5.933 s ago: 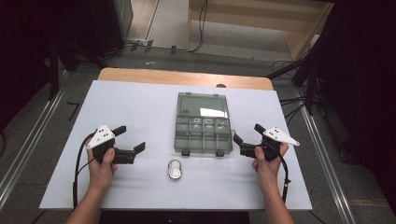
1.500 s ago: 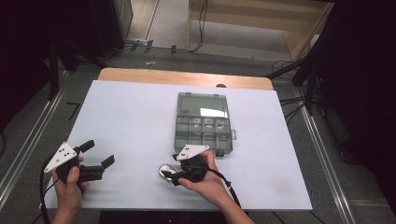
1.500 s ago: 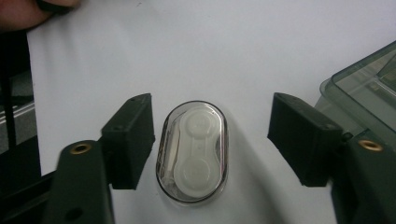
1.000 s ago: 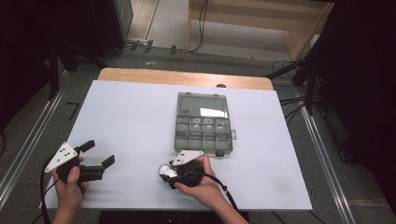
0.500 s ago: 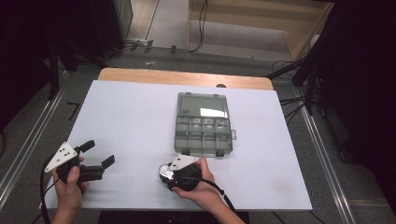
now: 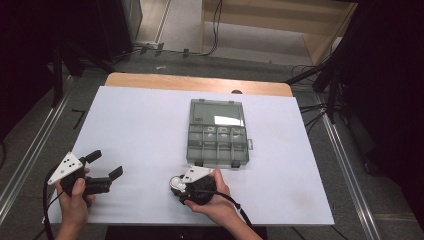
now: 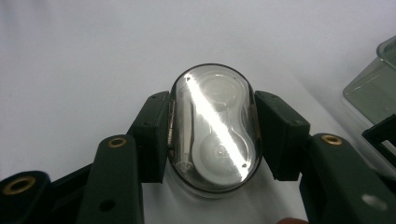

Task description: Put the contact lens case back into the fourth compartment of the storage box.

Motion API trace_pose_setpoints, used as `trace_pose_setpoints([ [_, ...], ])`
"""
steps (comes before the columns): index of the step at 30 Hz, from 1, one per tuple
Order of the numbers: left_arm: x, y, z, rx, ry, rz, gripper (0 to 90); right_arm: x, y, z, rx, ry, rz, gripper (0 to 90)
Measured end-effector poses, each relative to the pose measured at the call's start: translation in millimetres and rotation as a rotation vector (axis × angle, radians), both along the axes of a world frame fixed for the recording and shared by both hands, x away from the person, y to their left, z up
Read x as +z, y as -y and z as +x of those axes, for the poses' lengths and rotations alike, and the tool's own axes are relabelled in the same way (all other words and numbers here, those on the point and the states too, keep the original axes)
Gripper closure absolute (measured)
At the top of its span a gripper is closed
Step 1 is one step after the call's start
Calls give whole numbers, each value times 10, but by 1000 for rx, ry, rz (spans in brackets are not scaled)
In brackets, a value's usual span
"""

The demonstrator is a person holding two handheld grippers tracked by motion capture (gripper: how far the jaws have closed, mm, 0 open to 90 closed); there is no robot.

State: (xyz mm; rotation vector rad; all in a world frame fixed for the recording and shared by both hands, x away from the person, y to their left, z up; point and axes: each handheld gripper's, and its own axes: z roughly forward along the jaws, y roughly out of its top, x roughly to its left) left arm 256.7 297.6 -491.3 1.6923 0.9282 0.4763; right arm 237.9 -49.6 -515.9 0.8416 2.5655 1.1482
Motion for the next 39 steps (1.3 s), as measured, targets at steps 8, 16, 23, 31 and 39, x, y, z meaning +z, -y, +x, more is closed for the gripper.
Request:
trace_pose_setpoints([
  [8,1,3,0,-2,4,2,0,36,49,16,-7,-11,32,473],
  [16,1,10,-1,-1,3,6,0,115,119,38,-19,2,56,473],
  [23,0,15,-1,-3,6,6,0,192,196,61,-32,9,84,473],
  [31,2,17,-2,-3,6,12,0,250,273,91,-48,14,102,473],
  [39,1,24,-2,-5,6,18,0,315,363,124,-66,23,122,473],
])
